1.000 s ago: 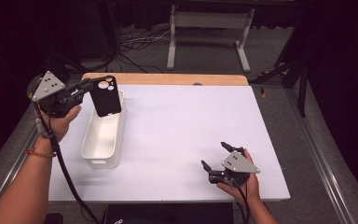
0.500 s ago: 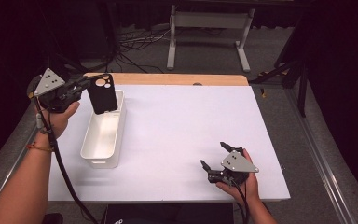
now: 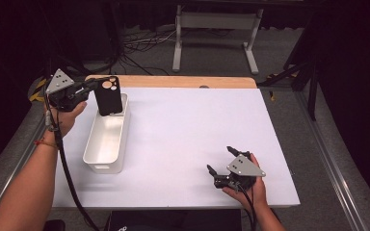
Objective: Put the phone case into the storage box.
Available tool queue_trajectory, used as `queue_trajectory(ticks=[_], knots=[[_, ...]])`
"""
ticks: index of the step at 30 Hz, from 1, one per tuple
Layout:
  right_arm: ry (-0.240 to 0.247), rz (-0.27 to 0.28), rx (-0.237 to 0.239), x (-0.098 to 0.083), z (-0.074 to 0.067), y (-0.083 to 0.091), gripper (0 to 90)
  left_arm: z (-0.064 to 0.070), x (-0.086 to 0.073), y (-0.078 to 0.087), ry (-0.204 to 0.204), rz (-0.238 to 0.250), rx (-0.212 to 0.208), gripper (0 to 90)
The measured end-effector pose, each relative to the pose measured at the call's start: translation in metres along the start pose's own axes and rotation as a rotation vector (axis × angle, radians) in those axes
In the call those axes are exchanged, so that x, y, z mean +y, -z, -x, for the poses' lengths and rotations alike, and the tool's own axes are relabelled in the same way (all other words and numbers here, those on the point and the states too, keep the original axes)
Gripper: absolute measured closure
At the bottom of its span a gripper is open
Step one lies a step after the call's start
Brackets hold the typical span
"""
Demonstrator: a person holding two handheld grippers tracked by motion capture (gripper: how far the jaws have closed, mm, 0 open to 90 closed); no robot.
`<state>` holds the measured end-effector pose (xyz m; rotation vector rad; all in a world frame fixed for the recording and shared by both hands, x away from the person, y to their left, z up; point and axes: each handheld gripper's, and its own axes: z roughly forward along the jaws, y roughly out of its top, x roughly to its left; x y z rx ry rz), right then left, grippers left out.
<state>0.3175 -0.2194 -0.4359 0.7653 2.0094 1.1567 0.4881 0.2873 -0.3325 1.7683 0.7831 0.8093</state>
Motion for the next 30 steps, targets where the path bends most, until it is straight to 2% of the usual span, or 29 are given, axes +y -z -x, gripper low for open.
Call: queue_trajectory(ticks=[10,13,17,20,23,30], knots=[[-0.007,-0.018,0.002,-0.002,0.001,-0.003,12.0,-0.006,-0.016,-0.028,-0.007,-0.017,-0.011,82.1],[-0.006,-0.020,0.004,-0.001,0.000,-0.004,12.0,-0.007,-0.019,-0.031,0.002,-0.009,-0.012,82.1],[-0.001,-0.028,0.007,-0.001,-0.001,-0.004,12.0,-0.007,-0.023,-0.037,0.004,-0.023,-0.005,82.0],[0.002,-0.032,0.010,-0.002,-0.002,-0.004,12.1,-0.009,-0.027,-0.041,0.025,-0.026,-0.014,82.0],[0.001,-0.032,0.010,-0.002,-0.002,-0.004,12.1,-0.009,-0.029,-0.043,0.020,-0.029,-0.019,82.0],[0.004,-0.040,0.015,-0.003,-0.002,-0.005,12.4,-0.012,-0.033,-0.048,0.038,-0.003,-0.020,82.0]])
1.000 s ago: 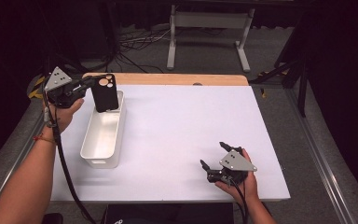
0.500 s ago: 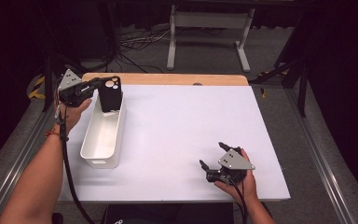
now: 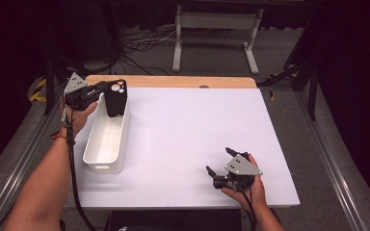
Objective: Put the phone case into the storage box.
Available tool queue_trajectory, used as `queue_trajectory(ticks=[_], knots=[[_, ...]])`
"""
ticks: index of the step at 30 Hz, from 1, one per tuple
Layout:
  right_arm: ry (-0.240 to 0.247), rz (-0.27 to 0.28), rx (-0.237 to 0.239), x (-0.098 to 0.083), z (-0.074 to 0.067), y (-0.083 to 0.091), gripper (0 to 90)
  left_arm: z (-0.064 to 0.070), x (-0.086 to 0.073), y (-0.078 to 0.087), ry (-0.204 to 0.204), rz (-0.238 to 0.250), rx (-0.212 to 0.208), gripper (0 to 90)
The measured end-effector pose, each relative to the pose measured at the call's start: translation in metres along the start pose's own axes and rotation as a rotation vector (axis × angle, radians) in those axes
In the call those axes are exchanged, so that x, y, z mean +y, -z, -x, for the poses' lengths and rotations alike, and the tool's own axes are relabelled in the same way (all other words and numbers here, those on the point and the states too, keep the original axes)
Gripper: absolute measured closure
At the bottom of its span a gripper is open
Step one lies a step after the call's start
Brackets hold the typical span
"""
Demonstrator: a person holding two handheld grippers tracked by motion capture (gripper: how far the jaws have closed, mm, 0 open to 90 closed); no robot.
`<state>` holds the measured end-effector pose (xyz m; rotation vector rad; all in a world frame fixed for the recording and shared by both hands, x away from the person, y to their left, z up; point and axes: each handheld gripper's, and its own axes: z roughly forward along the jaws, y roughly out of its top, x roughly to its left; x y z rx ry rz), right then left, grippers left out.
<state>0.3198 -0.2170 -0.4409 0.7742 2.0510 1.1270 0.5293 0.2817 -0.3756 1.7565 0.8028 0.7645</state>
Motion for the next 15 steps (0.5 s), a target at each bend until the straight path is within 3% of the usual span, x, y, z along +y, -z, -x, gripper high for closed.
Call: queue_trajectory(ticks=[4,10,15], knots=[[0.006,-0.003,0.006,0.0004,-0.0009,-0.0001,12.4,-0.0045,-0.0042,-0.0017,0.030,0.010,0.024,81.7],[0.007,-0.008,0.017,-0.0004,-0.0011,-0.0016,12.4,-0.0091,-0.0083,-0.0033,0.043,-0.005,0.069,79.7],[0.012,-0.010,0.021,-0.0012,-0.0011,-0.0020,12.4,-0.0103,-0.0099,-0.0062,0.058,-0.006,0.080,78.2]])
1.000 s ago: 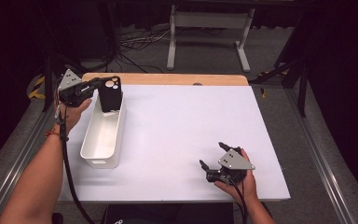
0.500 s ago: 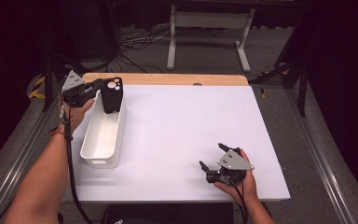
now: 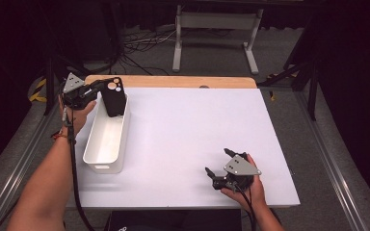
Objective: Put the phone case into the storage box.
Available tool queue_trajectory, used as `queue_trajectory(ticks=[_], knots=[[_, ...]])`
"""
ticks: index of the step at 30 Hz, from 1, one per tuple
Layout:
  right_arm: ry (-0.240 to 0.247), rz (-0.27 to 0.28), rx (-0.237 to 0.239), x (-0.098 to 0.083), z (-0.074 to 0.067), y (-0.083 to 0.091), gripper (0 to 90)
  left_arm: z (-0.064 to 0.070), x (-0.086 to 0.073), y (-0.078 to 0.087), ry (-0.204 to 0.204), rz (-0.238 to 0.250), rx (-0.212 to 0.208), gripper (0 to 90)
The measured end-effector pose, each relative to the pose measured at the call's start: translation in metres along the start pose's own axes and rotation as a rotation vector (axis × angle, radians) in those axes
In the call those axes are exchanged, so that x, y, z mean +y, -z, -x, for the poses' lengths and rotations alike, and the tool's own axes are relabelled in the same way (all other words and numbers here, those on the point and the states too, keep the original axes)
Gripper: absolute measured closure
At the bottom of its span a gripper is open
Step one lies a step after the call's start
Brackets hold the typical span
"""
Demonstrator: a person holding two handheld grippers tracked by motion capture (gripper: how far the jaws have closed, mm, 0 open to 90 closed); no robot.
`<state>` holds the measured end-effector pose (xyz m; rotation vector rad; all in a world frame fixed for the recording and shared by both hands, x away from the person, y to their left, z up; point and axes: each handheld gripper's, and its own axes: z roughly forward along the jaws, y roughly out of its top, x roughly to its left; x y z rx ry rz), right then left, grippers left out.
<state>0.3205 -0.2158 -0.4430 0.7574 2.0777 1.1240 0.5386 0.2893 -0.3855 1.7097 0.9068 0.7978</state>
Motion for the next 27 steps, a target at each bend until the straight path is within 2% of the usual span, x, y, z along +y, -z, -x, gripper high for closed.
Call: queue_trajectory(ticks=[4,6,8,17,19,27], knots=[[-0.002,0.008,0.005,0.000,0.000,0.000,12.5,0.000,0.000,-0.003,0.006,-0.017,0.012,76.3],[0.001,0.008,0.005,0.000,0.000,0.001,12.6,0.000,-0.001,-0.008,0.001,-0.055,0.027,75.4],[0.004,0.008,0.005,0.000,0.000,0.001,12.6,0.002,-0.004,-0.013,0.001,-0.084,0.022,76.6],[0.006,0.009,0.006,-0.001,0.002,0.002,12.6,0.005,-0.009,-0.017,0.029,-0.095,0.027,74.6],[0.008,0.009,0.007,0.000,0.002,0.002,12.6,0.006,-0.010,-0.017,0.026,-0.101,0.038,74.2],[0.026,0.003,0.004,0.000,0.000,0.002,12.6,0.007,-0.011,-0.014,0.031,-0.099,0.038,72.9]])
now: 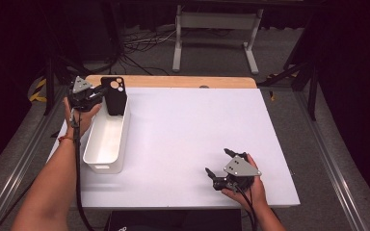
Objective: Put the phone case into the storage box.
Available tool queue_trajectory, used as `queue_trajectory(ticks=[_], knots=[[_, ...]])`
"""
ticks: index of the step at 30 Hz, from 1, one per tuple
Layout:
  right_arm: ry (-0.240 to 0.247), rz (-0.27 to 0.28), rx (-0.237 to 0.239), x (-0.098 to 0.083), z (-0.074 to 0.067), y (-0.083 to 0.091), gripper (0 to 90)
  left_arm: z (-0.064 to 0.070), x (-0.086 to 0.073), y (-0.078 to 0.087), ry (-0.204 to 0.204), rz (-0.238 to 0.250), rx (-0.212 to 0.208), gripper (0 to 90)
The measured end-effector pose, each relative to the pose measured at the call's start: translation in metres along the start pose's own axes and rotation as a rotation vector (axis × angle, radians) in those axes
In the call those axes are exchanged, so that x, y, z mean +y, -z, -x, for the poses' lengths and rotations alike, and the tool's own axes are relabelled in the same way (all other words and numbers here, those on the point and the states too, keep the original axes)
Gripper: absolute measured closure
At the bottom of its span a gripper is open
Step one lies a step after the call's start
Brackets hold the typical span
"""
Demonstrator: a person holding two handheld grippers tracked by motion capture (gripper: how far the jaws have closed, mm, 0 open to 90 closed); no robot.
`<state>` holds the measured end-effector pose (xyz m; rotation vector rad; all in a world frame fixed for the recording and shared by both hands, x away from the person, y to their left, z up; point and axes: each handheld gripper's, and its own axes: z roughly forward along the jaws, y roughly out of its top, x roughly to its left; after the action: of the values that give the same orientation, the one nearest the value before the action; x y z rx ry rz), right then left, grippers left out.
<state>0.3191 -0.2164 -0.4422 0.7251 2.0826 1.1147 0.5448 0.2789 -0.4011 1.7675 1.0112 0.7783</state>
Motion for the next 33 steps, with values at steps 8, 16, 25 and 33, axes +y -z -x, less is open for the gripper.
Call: queue_trajectory(ticks=[8,16,25,33], knots=[[0.009,0.000,-0.005,0.001,0.000,0.001,12.8,0.002,0.002,0.004,-0.012,-0.006,0.014,68.9],[0.004,0.013,-0.010,0.002,0.001,0.004,12.8,0.005,0.005,0.010,-0.035,-0.006,0.047,68.7],[0.012,0.029,-0.010,0.003,0.001,0.007,12.9,0.011,0.014,0.022,-0.061,0.020,0.050,68.8],[-0.011,0.067,-0.038,0.005,0.004,0.012,14.3,0.017,0.016,0.030,-0.066,0.032,0.039,68.6]])
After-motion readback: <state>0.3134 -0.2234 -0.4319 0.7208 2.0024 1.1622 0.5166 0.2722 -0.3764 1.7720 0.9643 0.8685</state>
